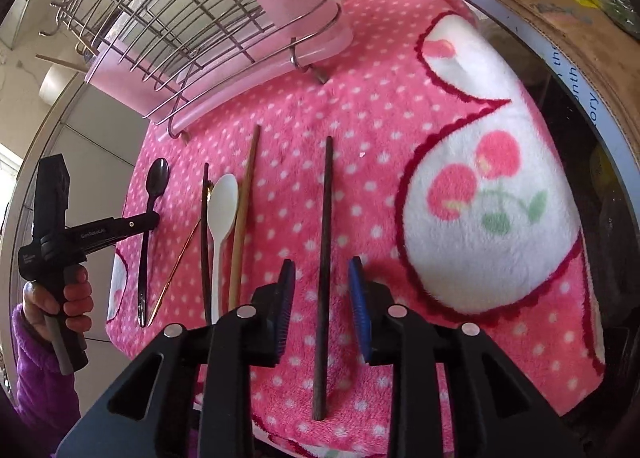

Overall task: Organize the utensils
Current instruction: 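Hold the black spoon with the left tool while the right tool grasps a dark chopstick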

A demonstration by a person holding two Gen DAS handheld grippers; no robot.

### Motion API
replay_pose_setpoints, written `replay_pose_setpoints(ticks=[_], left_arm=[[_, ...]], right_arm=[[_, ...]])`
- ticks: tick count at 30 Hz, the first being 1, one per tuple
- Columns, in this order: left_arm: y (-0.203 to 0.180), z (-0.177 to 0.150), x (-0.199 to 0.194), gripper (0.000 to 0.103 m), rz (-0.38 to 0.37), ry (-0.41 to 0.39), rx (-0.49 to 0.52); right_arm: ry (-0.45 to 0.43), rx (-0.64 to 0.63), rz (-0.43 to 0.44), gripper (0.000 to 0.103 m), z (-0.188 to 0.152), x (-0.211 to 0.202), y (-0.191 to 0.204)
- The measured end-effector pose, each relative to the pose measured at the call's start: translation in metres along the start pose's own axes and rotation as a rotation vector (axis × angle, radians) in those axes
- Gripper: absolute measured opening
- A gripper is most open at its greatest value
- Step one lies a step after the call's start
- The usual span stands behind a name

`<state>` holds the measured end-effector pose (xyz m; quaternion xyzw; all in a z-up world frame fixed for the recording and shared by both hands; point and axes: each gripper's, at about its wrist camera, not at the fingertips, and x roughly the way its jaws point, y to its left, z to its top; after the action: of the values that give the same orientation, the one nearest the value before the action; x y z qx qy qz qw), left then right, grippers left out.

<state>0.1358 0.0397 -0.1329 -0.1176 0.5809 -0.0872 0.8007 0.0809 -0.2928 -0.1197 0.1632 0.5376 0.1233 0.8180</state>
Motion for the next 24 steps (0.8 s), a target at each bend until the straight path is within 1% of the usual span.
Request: replay_pose_setpoints(ticks=[5,8,11,14,17,21,24], left_arm=[[0.005,-0.008,-0.002,0.007,-0.026,-0.041,-0.045],[0.007,-0.009,-0.003,0.007,-0.024,-0.032,-0.077],[0.001,-0.007,-0.001,0.007,0.007,-0.026,-0.077],[-0.003,-0.003,0.001,0.008,0.028,-0.008,-0.092],[-0.005,0.000,0.003,0.012,0.023,0.010,-0.108],[-0.005,0.002,0.003,0.012,0.022,0.023,-0.122],[-0.003,0.003,0.003,0.012,0.008,0.028,-0.125]], right_arm=[[-0.040,-0.007,0.001,0.028,-0.006,-0.017,0.002],[-0.073,-0.011,0.001,0.028,-0.010,-0.033,0.003],[-0.110,-0.004,0.013,0.028,-0.017,-0.047,0.005],[-0.126,-0.011,0.008,0.028,-0.025,-0.057,0.006],[-0.141,-0.011,0.017,0.028,-0.031,-0.066,0.004],[-0.149,0.001,0.026,0.028,-0.033,-0.072,0.000],[-0.138,0.017,0.047,0.028,-0.027,-0.070,-0.003]])
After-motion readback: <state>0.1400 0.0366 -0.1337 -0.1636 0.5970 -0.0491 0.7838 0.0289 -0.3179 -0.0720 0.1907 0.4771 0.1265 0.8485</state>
